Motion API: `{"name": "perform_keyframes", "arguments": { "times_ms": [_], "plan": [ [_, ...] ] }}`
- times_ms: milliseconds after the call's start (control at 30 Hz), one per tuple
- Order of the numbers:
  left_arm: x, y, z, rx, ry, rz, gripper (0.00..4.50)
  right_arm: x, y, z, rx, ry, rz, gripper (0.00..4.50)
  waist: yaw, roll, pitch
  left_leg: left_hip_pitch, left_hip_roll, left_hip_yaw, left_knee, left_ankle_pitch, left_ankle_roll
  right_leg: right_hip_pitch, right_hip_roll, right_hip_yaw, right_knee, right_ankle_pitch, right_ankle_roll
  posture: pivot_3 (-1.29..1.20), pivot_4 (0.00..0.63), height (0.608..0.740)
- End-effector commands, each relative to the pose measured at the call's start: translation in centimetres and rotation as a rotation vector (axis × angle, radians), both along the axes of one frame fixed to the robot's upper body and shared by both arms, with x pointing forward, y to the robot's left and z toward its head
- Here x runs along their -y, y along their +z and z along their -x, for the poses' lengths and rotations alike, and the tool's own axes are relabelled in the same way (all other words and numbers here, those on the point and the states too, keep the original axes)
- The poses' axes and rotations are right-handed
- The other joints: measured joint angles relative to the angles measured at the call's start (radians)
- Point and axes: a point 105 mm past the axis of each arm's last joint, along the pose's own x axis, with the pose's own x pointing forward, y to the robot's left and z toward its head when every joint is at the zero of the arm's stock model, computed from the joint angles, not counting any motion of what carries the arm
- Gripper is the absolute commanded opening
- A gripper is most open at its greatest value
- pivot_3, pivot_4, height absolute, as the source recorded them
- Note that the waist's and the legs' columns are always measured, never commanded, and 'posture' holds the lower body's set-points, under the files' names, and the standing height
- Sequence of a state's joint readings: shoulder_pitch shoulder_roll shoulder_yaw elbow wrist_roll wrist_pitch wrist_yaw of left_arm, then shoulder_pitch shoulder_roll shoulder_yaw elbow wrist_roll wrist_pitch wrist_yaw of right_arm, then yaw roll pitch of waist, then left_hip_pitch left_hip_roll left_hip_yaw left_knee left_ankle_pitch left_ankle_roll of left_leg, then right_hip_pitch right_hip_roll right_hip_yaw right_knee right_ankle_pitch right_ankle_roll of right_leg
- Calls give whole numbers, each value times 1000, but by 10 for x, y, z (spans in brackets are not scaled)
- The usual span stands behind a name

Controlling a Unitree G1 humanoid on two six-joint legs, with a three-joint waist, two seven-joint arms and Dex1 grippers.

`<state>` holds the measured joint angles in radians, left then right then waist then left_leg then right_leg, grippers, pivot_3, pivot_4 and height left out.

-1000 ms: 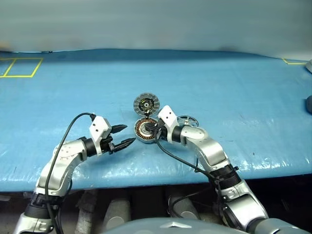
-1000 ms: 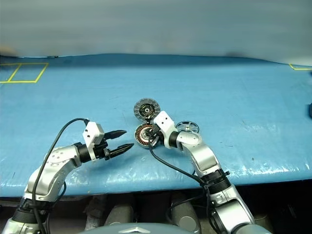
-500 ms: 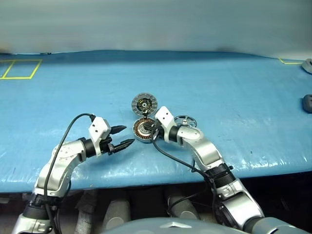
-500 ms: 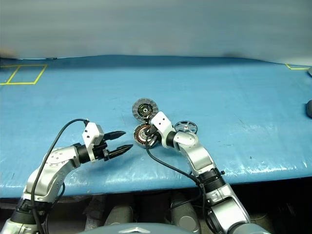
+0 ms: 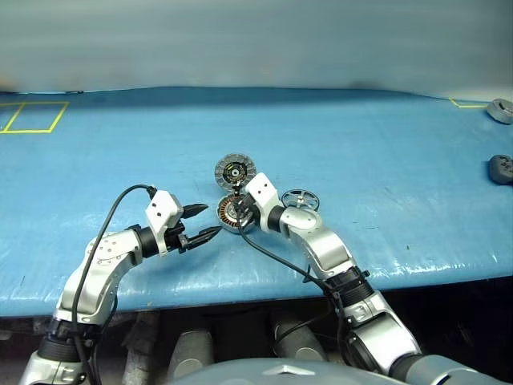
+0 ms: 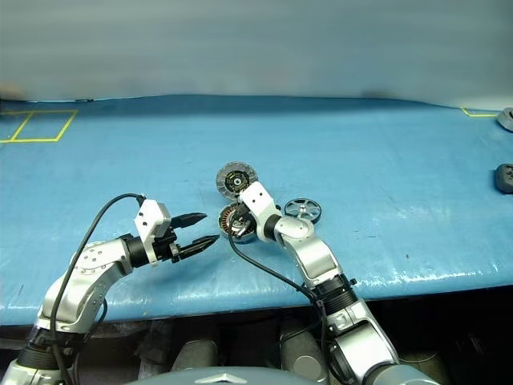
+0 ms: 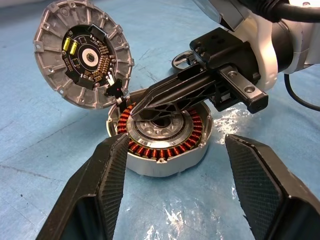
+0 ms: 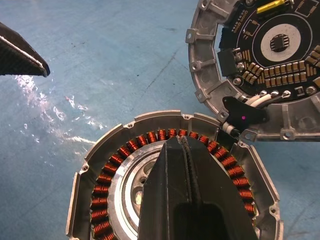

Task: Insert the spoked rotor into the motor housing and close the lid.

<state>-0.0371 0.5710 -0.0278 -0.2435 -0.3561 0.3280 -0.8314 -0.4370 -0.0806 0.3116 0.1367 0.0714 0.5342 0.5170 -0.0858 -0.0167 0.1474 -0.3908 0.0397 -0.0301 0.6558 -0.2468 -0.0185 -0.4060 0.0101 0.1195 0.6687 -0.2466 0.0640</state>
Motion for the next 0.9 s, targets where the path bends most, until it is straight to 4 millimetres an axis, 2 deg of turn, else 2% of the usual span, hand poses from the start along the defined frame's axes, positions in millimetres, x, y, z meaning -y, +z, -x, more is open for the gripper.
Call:
{"name": "perform_keyframes", "arguments": {
  "times_ms": [33, 133, 200, 300, 500, 600, 700, 900],
  "plan": [
    [-1, 10, 1, 39, 0, 4, 3307, 4, -3, 9, -60, -22, -92, 23, 1, 0, 0, 0, 0, 0, 0, 0, 0, 0, 0, 0, 0, 0, 0, 0, 150, 740],
    [-2, 12, 1, 42, 3, 8, 3307, 0, 43, 15, 82, 15, -273, 23, 5, 0, 1, -5, 0, 0, -2, 0, 0, -5, 0, 0, 0, 2, 3, 0, 150, 740],
    [-2, 13, 1, 44, 3, 10, 3307, -2, 53, 19, 132, 29, -290, 23, 6, 1, 3, -8, -1, -1, -5, 0, 0, -8, -1, 0, -3, 2, 4, 0, 150, 740],
    [-3, 13, 1, 44, 3, 6, 3307, -6, 55, 24, 161, 70, -263, 23, 4, 1, 3, -9, 0, 0, -7, 0, 0, -10, 0, 0, -4, 4, 2, 0, 150, 740],
    [-1, 12, 1, 44, 2, 9, 3307, -5, 25, 20, 166, 102, -46, 23, 7, 1, 3, -10, -1, -1, -9, 0, -1, -9, -1, -1, -6, 4, 0, 0, 150, 740],
    [-2, 12, 1, 44, 11, 12, 3307, -1, 9, 12, 134, 78, 27, 23, 6, 1, 4, -10, -1, 0, -9, 0, -1, -9, -1, -1, -6, 4, 0, 0, 150, 740],
    [-2, 11, 2, 43, 14, 10, 3307, 1, 2, 6, 124, 60, 65, 23, 6, 0, 4, -8, -1, 0, -8, 0, -1, -9, -1, -1, -6, 4, 0, 0, 150, 740],
    [-5, 11, 3, 46, 35, 15, 3307, 2, -25, 10, 109, 109, 230, 23, 3, 0, 3, -5, -1, 0, -8, 0, -1, -6, -1, 0, -6, 3, 0, 0, 150, 740]
  ]
}}
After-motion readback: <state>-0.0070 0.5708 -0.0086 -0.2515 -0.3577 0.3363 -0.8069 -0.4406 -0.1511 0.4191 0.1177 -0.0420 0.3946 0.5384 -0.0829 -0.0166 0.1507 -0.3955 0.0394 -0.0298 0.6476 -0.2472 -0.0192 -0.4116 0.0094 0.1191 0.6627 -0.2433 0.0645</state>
